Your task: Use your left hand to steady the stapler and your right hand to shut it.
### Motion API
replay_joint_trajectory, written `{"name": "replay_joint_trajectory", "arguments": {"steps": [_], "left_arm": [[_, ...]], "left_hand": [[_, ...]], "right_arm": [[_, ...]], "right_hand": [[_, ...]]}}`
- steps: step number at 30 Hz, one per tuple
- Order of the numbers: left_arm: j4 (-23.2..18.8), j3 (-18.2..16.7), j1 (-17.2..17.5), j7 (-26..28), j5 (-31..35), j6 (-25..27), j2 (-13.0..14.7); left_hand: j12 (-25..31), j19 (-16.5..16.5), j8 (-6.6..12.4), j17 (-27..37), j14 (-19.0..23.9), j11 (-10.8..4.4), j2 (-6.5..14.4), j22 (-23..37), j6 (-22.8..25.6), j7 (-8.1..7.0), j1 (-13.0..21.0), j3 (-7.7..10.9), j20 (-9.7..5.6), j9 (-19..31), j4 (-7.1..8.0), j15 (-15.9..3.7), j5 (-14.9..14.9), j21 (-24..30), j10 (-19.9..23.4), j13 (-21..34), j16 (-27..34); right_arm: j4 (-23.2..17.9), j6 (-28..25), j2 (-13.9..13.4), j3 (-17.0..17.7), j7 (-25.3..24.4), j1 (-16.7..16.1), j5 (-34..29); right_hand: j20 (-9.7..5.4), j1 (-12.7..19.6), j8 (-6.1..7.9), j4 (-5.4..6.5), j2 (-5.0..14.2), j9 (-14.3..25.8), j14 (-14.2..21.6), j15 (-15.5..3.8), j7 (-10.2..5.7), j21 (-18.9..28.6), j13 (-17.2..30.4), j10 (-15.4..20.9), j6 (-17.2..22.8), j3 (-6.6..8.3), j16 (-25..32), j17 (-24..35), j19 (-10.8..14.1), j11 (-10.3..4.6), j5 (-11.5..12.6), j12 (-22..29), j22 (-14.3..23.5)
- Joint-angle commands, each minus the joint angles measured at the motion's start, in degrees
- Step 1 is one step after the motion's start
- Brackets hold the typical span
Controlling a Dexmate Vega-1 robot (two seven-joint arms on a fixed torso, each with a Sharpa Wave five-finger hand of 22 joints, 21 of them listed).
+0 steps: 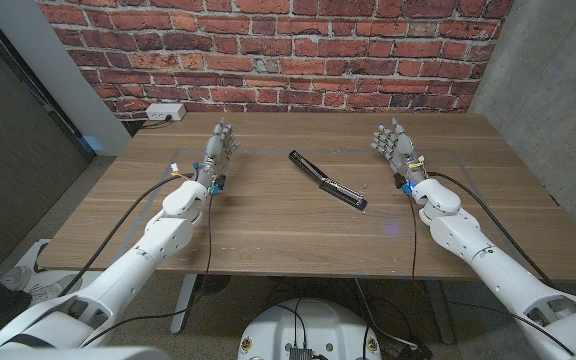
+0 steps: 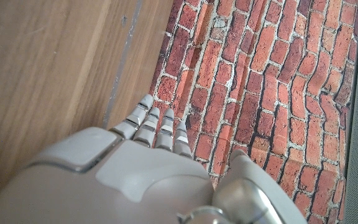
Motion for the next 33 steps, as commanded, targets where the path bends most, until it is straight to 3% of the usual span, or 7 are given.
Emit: {"name": "replay_joint_trajectory", "arguments": {"steps": [1,6,8,13,21,29,33], "left_arm": [[1.9,0.8,-2.4,-0.5,1.4,0.0,-0.6],[-0.9,1.4,-2.5,3.0,3.9,2.9,0.8],[-2.0,1.8,-2.5,4.4,4.9,4.2,1.3],[-3.8,3.2,-3.5,5.2,7.5,7.2,3.2],[-5.7,5.4,-6.0,4.1,11.2,9.8,5.8],[-6.1,7.2,-8.3,0.7,13.5,9.2,7.5],[-7.1,7.9,-9.2,-0.7,14.6,9.8,8.7]], "left_hand": [[0.7,-8.5,2.2,0.1,-12.3,0.63,4.5,0.2,-11.3,-0.04,0.5,-0.33,-1.76,0.3,0.06,0.09,0.5,0.5,-13.0,0.2,0.8],[0.3,-8.9,0.87,0.0,-12.6,-0.48,2.9,0.0,-14.5,-2.38,2.2,-0.49,-1.85,0.3,-1.33,-0.12,0.3,-0.2,-13.8,0.2,0.4],[0.7,-7.8,0.99,-0.1,-11.0,0.36,1.6,-0.1,-14.3,-3.4,4.8,-0.26,-0.49,0.1,-3.11,0.75,0.0,-0.3,-12.2,0.2,0.7],[1.3,-5.8,1.5,-0.1,-8.1,-0.28,-0.1,-0.1,-13.2,-4.33,9.6,0.21,2.34,-0.1,-6.29,0.73,-0.7,-0.6,-9.6,0.4,1.1],[2.6,-3.3,3.38,0.0,-3.8,-1.31,-1.2,0.0,-7.6,-4.42,16.5,1.09,2.54,-0.3,-10.74,0.32,-2.1,-0.9,-3.6,0.6,1.5],[2.8,-1.3,4.12,0.1,-0.4,-0.77,0.7,0.2,-4.4,-4.37,19.8,2.3,2.94,-0.3,-12.05,0.73,-3.1,-0.7,-0.5,0.6,1.9],[2.6,0.0,4.01,0.1,0.0,-0.68,1.1,0.2,-4.0,-4.12,21.1,2.66,0.8,-0.3,-12.75,0.01,-3.6,-0.5,-0.1,0.6,1.6]], "right_arm": [[2.6,-3.6,5.3,5.6,5.3,0.5,-6.5],[3.4,-3.0,7.3,8.2,6.3,0.4,-8.8],[3.5,-3.1,7.7,9.0,6.8,0.4,-9.4],[4.1,-3.0,8.8,10.7,8.1,0.6,-10.5],[4.3,-2.2,10.2,12.8,9.6,0.3,-11.4],[3.2,-1.5,11.0,14.3,10.0,-1.3,-11.8],[2.0,-1.4,11.3,14.9,9.8,-2.4,-11.8]], "right_hand": [[0.59,0.1,0.46,0.14,0.55,0.1,0.9,0.72,0.06,0.0,0.2,1.0,0.8,0.24,0.3,0.1,0.3,0.32,0.2,0.6,0.2],[0.34,0.9,0.18,-0.34,1.14,0.0,0.2,0.66,-0.33,-0.4,0.2,-0.3,0.0,0.73,-0.1,0.1,0.3,0.03,0.2,0.0,0.2],[0.39,1.2,0.18,-0.53,1.24,0.0,-0.2,0.74,-0.34,-0.6,0.2,-0.5,-0.1,0.86,-0.2,0.1,0.2,-0.05,0.2,0.0,0.2],[0.5,1.8,0.27,-0.94,1.4,0.0,-0.3,0.66,-0.27,-0.8,0.2,-0.7,0.0,1.11,-0.3,0.0,0.2,0.25,0.2,-0.1,0.2],[0.33,2.5,0.37,-1.44,1.45,-0.1,-0.4,0.58,-0.19,-1.1,0.2,-0.5,0.2,1.33,-0.3,0.0,0.2,0.3,0.0,0.0,0.2],[0.09,2.9,0.48,-1.8,1.41,-0.1,-0.3,0.34,-0.17,-1.2,0.2,-0.3,0.5,1.44,-0.3,0.0,0.3,0.56,-0.1,0.1,0.3],[0.04,3.0,0.55,-1.93,1.38,-0.1,-0.3,0.25,-0.08,-1.3,0.2,-0.2,0.7,1.46,-0.3,0.0,0.4,0.53,-0.1,0.1,0.3]]}}
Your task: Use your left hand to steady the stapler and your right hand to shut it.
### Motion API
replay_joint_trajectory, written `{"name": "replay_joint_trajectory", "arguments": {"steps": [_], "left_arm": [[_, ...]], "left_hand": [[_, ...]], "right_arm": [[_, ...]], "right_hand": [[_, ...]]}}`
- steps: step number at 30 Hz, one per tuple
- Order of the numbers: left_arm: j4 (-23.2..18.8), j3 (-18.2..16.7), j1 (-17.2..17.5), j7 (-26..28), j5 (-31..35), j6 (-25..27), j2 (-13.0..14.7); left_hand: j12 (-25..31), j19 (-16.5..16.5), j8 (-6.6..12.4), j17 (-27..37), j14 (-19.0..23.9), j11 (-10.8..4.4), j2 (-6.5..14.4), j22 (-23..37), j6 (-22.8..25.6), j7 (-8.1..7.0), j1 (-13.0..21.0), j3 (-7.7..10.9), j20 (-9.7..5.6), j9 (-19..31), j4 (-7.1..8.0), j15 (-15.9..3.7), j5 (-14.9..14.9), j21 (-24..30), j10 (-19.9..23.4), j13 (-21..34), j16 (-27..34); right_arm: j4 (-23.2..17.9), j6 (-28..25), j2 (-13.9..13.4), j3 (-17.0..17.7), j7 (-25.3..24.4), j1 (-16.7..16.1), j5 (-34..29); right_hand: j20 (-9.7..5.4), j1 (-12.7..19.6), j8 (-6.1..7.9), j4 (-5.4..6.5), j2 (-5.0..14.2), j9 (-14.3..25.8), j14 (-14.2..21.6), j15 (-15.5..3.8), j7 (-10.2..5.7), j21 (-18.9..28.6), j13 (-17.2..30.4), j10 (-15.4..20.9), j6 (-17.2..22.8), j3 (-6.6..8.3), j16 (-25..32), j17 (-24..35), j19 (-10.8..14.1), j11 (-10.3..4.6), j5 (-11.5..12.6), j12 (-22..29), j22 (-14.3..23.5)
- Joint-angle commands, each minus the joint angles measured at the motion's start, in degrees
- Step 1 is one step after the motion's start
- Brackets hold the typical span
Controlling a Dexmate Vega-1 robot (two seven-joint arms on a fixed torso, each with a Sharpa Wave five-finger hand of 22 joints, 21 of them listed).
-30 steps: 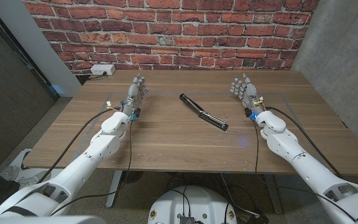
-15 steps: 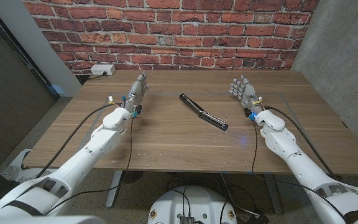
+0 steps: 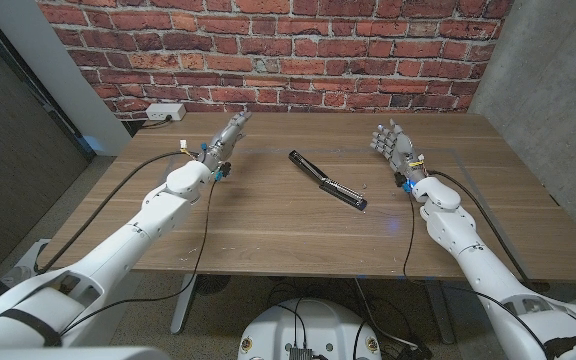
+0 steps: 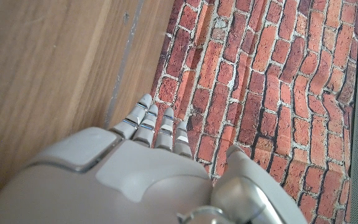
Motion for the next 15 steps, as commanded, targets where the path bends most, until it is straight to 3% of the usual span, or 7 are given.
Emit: {"name": "replay_joint_trajectory", "arguments": {"steps": [1,6,7,10,15], "left_arm": [[-2.3,2.5,-2.9,-3.3,4.0,1.4,3.2],[-4.7,3.2,-3.1,-4.0,5.7,2.5,5.2],[-5.3,3.3,-3.1,-4.1,6.0,2.8,5.6],[-7.1,3.5,-2.9,-4.1,6.8,3.7,6.8],[-10.2,3.7,-3.2,-4.7,8.5,5.6,9.1]], "left_hand": [[0.0,0.2,0.12,0.1,0.1,0.41,0.1,0.3,-4.1,0.16,1.4,0.3,-1.81,0.0,-0.6,-0.51,-0.6,0.4,-0.1,0.1,0.2],[-0.2,0.2,0.01,0.0,0.1,0.61,0.0,0.3,-4.0,0.31,2.1,0.38,-1.92,0.0,-1.04,-0.56,-0.9,0.2,0.0,0.1,0.0],[-0.6,0.1,-0.12,0.1,0.0,-0.25,-0.1,0.3,-4.0,0.28,2.5,0.36,-1.95,0.0,-1.27,-0.57,-1.2,0.1,-0.6,0.1,-0.2],[-0.6,0.0,-0.22,0.1,-0.1,0.82,-0.2,0.3,-3.9,0.35,2.9,0.3,-1.96,0.0,-1.48,-0.51,-1.5,-0.1,-0.2,0.1,-0.3],[-0.9,0.0,-0.24,0.1,-0.1,0.44,-0.3,0.3,-3.2,0.58,3.3,0.11,-1.85,0.0,-1.73,-0.49,-2.1,-0.4,-0.1,0.2,-0.5]], "right_arm": [[-2.2,0.7,1.4,2.4,0.7,-2.4,-0.9],[-3.9,0.9,1.7,2.8,0.4,-3.9,-0.9],[-4.3,0.9,1.7,2.8,0.4,-4.2,-0.9],[-5.4,1.1,1.8,3.0,0.0,-5.1,-1.0],[-7.3,1.9,2.0,3.2,-0.5,-6.4,-1.2]], "right_hand": [[-0.05,0.9,0.35,-0.47,-0.13,0.1,-0.1,-0.2,0.16,-0.2,0.2,0.3,0.8,-0.02,0.0,0.2,0.3,0.34,-0.1,0.2,0.3],[-0.11,1.1,0.38,-0.65,-0.17,0.1,0.0,-0.19,0.21,-0.3,0.2,0.4,0.9,0.01,0.0,0.2,0.4,0.32,-0.2,0.2,0.3],[-0.13,1.1,0.39,-0.67,-0.17,0.1,0.0,-0.2,0.19,-0.4,0.2,0.4,0.9,0.01,0.0,0.2,0.4,0.32,-0.2,0.2,0.3],[-0.18,1.2,0.39,-0.73,-0.19,0.1,0.0,-0.26,0.2,-0.4,0.2,0.5,0.9,0.02,0.0,0.2,0.4,0.31,-0.2,0.2,0.3],[-0.34,1.3,0.46,-0.85,-0.23,0.1,0.0,-0.56,0.18,-0.5,0.2,0.6,1.2,0.03,0.0,0.2,0.6,0.36,-0.3,0.2,0.3]]}}
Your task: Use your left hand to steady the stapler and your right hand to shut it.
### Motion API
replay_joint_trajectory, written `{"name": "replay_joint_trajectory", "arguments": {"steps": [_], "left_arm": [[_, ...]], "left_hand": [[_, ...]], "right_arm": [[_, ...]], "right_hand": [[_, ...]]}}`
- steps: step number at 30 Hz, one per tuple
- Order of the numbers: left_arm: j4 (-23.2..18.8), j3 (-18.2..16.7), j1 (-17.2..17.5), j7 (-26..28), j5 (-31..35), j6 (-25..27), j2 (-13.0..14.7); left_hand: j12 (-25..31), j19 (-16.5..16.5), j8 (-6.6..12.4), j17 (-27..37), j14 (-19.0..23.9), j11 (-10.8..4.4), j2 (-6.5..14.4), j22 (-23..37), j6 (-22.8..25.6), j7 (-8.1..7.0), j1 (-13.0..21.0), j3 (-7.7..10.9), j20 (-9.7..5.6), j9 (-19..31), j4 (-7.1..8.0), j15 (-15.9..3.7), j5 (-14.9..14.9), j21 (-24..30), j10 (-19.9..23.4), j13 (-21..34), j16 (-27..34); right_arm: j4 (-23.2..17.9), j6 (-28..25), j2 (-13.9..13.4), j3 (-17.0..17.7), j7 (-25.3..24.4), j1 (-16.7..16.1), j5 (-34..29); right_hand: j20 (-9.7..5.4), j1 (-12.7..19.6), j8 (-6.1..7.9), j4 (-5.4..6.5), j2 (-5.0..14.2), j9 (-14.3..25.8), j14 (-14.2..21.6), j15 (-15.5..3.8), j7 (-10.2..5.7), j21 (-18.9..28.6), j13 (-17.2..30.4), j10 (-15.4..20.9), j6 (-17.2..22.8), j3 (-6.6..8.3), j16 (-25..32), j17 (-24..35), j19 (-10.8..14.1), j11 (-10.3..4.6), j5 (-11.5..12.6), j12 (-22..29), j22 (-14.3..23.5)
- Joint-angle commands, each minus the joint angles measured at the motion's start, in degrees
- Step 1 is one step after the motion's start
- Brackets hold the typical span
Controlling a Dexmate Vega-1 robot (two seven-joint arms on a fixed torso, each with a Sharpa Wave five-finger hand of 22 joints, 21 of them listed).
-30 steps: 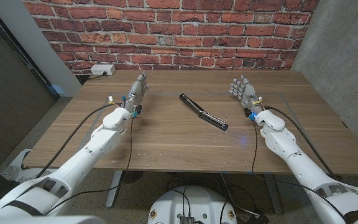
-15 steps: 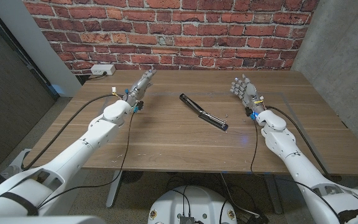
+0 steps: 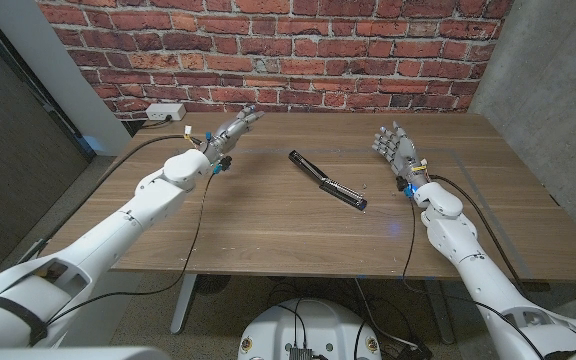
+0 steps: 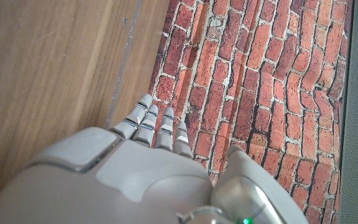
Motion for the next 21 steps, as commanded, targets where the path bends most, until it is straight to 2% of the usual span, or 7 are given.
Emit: {"name": "replay_joint_trajectory", "arguments": {"steps": [1,6,9,13,16,18,21], "left_arm": [[-6.3,1.2,-0.9,-1.7,4.1,3.5,5.0],[-8.2,1.4,-1.5,-2.3,5.3,4.8,6.6],[-8.8,1.6,-2.0,-3.4,5.8,4.8,7.3],[-10.2,2.9,-3.6,-3.8,9.3,6.1,8.6],[-10.9,3.8,-4.9,-5.1,11.0,7.1,9.1],[-11.3,4.6,-6.0,-6.0,12.2,7.7,9.3],[-12.1,5.7,-7.6,-7.4,14.0,8.7,9.5]], "left_hand": [[-0.4,-0.4,-0.01,0.1,-0.5,-0.35,0.2,0.3,-3.2,0.55,0.6,0.12,-0.07,0.0,-0.46,-0.15,-0.4,-0.2,-0.1,0.2,-0.2],[-0.5,-0.3,0.03,0.2,-0.4,-0.49,0.1,0.3,-2.5,0.8,1.0,-0.03,-0.11,0.0,-0.66,-0.24,-0.8,-0.4,0.2,0.2,-0.2],[-0.4,-0.1,0.17,0.2,-0.2,0.11,0.0,0.3,-1.6,0.88,1.3,-0.14,-0.12,0.0,-0.85,-0.38,-1.0,-0.5,0.9,0.2,-0.2],[-0.3,0.1,0.53,0.2,-0.1,-0.8,0.1,0.4,-0.3,0.75,1.7,-0.18,-0.02,0.1,-1.02,-0.48,-1.2,-0.6,1.7,0.2,-0.2],[-0.2,0.3,0.77,0.1,0.1,-0.5,0.1,0.3,0.5,0.86,2.0,-0.17,0.1,0.0,-1.17,-0.53,-1.3,-0.6,2.2,0.2,-0.2],[-0.1,0.4,0.79,0.1,0.2,-1.54,0.1,0.3,0.8,0.94,2.4,-0.11,0.2,0.0,-1.38,-0.66,-1.3,-0.6,2.6,0.2,-0.2],[0.0,0.8,1.07,0.1,0.5,-1.94,0.1,0.3,1.7,0.95,2.8,-0.04,0.28,0.0,-1.62,-0.85,-1.4,-0.6,3.4,0.2,-0.1]], "right_arm": [[-4.1,1.4,0.7,1.0,-1.1,-3.1,-0.4],[-6.1,1.9,0.7,1.1,-1.8,-4.2,-0.5],[-7.3,1.9,0.6,1.2,-2.3,-5.0,-0.5],[-8.6,1.9,0.4,1.3,-2.9,-6.0,-0.5],[-9.2,2.0,0.4,1.4,-3.2,-6.5,-0.3],[-9.4,2.1,0.5,1.4,-3.4,-6.8,-0.3],[-9.5,2.3,0.5,1.4,-3.5,-7.1,-0.2]], "right_hand": [[-0.36,0.8,0.27,-0.43,-0.15,0.1,0.0,-0.55,-0.15,-0.1,0.2,0.3,0.9,0.09,0.0,0.2,0.6,0.11,-0.3,0.2,0.3],[-0.55,0.9,0.3,-0.55,-0.18,0.1,0.1,-0.82,-0.1,-0.1,0.2,0.6,1.1,0.11,0.0,0.2,0.7,0.14,-0.4,0.3,0.3],[-0.72,1.0,0.34,-0.64,-0.19,0.1,0.1,-0.85,-0.09,-0.2,0.2,0.7,1.2,0.12,0.0,0.2,0.8,0.14,-0.4,0.3,0.3],[-0.71,1.0,0.33,-0.71,-0.2,0.1,0.1,-0.82,-0.12,-0.3,0.2,0.7,1.3,0.13,0.0,0.2,0.9,0.15,-0.4,0.3,0.3],[-0.68,1.1,0.35,-0.77,-0.2,0.1,0.1,-0.82,-0.13,-0.3,0.2,0.8,1.3,0.14,0.0,0.2,0.9,0.14,-0.5,0.4,0.4],[-0.7,1.1,0.35,-0.8,-0.19,0.1,0.1,-0.86,-0.19,-0.3,0.2,0.8,1.4,0.15,0.0,0.1,0.9,0.14,-0.5,0.4,0.4],[-0.72,1.2,0.36,-0.85,-0.18,0.1,0.1,-0.83,-0.16,-0.4,0.2,0.8,1.5,0.16,0.0,0.1,1.0,0.07,-0.5,0.4,0.4]]}}
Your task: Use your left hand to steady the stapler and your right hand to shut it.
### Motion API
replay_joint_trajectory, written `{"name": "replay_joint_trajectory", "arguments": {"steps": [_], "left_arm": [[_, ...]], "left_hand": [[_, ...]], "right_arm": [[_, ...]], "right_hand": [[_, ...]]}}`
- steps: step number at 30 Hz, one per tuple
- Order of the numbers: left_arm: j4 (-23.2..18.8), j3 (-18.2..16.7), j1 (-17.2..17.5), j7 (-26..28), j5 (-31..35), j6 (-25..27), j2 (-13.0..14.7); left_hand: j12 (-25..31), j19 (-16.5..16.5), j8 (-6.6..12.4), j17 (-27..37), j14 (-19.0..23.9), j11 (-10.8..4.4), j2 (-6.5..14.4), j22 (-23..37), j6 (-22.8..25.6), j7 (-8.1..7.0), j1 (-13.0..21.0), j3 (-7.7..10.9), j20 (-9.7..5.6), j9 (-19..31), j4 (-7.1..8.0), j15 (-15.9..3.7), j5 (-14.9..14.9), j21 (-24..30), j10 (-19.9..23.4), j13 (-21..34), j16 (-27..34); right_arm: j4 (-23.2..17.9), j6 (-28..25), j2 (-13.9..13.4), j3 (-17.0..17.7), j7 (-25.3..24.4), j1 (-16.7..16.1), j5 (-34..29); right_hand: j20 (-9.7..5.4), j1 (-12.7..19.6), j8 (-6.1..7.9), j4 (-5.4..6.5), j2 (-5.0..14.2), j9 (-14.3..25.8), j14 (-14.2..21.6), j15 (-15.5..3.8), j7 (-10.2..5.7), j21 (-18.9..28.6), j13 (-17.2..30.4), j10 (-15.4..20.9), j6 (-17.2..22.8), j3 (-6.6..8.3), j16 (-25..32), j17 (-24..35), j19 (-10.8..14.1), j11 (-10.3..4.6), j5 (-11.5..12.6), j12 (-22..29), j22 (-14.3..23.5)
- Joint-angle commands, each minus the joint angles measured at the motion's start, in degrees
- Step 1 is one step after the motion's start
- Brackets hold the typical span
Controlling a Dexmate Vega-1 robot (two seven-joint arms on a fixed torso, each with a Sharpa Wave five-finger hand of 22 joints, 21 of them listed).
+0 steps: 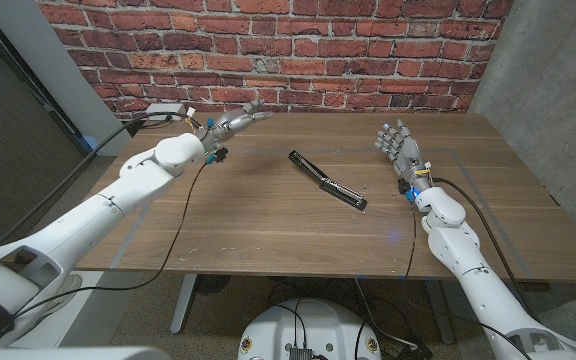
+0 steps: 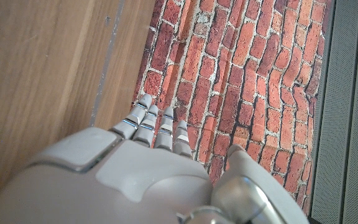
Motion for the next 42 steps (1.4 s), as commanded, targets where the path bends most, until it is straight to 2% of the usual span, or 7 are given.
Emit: {"name": "replay_joint_trajectory", "arguments": {"steps": [1,15,20,25,36,38,42], "left_arm": [[-3.4,3.4,-4.9,-4.3,6.8,3.6,2.2],[-4.9,6.0,-10.5,-9.0,11.3,5.6,2.2],[-5.0,7.3,-12.2,-10.9,13.1,6.4,2.2],[-5.7,8.8,-14.2,-12.9,15.6,7.6,2.2],[-9.0,12.3,-18.5,-16.8,22.5,10.5,1.8],[-9.7,12.9,-19.2,-17.5,23.8,11.0,1.7],[-10.6,13.9,-20.3,-18.8,25.7,11.6,1.4]], "left_hand": [[0.5,0.8,1.08,0.1,0.7,-0.6,-0.2,0.1,1.9,0.01,1.1,0.13,0.14,0.0,-0.64,-0.95,-0.2,-0.1,0.9,0.2,0.1],[1.0,2.5,1.9,0.0,2.8,-1.38,-0.6,-0.1,5.4,0.36,3.0,0.16,0.1,-0.2,-1.75,-1.86,-0.5,0.0,4.1,0.2,0.4],[1.2,3.6,3.01,-0.1,4.6,-0.94,-1.1,-0.2,9.6,0.38,4.7,0.2,0.62,-0.3,-2.72,-1.97,-0.6,-0.1,6.2,0.2,0.5],[1.2,4.3,3.21,-0.1,5.3,-0.98,-1.2,-0.2,10.6,0.55,5.5,0.31,0.7,-0.4,-3.14,-2.19,-0.6,0.0,7.0,0.2,0.6],[1.5,6.3,4.08,-0.2,8.8,-1.51,-1.7,-0.2,15.2,0.33,10.5,1.16,1.94,-0.6,-4.89,-1.68,-0.3,-0.1,11.1,0.1,0.8],[1.9,7.2,4.51,-0.1,10.3,-1.91,-2.0,-0.2,17.2,0.17,11.8,1.3,2.35,-0.6,-5.0,-1.29,-0.3,-0.1,13.5,0.2,1.0],[2.0,7.6,4.51,0.0,11.0,-1.91,-2.1,-0.2,17.7,0.38,12.6,1.36,2.84,-0.6,-5.01,-1.62,-0.2,-0.1,14.6,0.2,1.0]], "right_arm": [[-2.3,0.6,0.1,0.2,-1.1,-2.2,0.3],[-1.3,1.6,0.4,0.1,-1.1,-2.2,0.7],[-0.8,1.9,0.4,0.2,-1.0,-1.9,0.7],[-0.4,2.2,0.5,0.2,-0.9,-1.6,0.8],[0.6,2.7,0.7,0.4,-0.5,-1.2,1.1],[0.9,2.9,0.7,0.4,-0.4,-1.2,1.2],[1.3,3.1,0.8,0.5,-0.2,-1.1,1.3]], "right_hand": [[-0.1,0.9,0.36,-0.26,0.12,0.1,0.1,-0.2,0.13,-0.1,0.2,0.5,0.5,0.04,0.0,0.1,0.4,-0.24,-0.1,0.4,0.1],[-0.05,1.0,0.29,-0.45,0.16,0.1,0.0,-0.15,0.07,-0.4,0.2,0.5,0.6,0.07,0.0,0.1,0.4,-0.15,-0.2,0.3,0.1],[-0.07,1.0,0.29,-0.48,0.17,0.1,0.1,-0.2,0.1,-0.5,0.2,0.7,0.7,0.07,0.0,0.2,0.5,-0.1,-0.2,0.4,0.1],[-0.09,1.0,0.28,-0.5,0.17,0.1,0.1,-0.19,0.08,-0.5,0.2,0.8,0.7,0.05,0.0,0.2,0.5,-0.02,-0.2,0.4,0.1],[-0.05,1.0,0.29,-0.53,0.2,0.1,0.1,-0.26,0.03,-0.7,0.2,0.9,0.8,0.04,0.0,0.2,0.6,-0.02,-0.3,0.4,0.1],[-0.06,1.0,0.29,-0.53,0.2,0.1,0.1,-0.25,-0.03,-0.7,0.2,0.9,0.9,0.03,0.0,0.2,0.6,-0.02,-0.3,0.4,0.1],[-0.07,1.0,0.32,-0.54,0.21,0.1,0.1,-0.18,-0.01,-0.8,0.2,0.9,1.0,0.03,0.0,0.2,0.6,0.01,-0.3,0.4,0.1]]}}
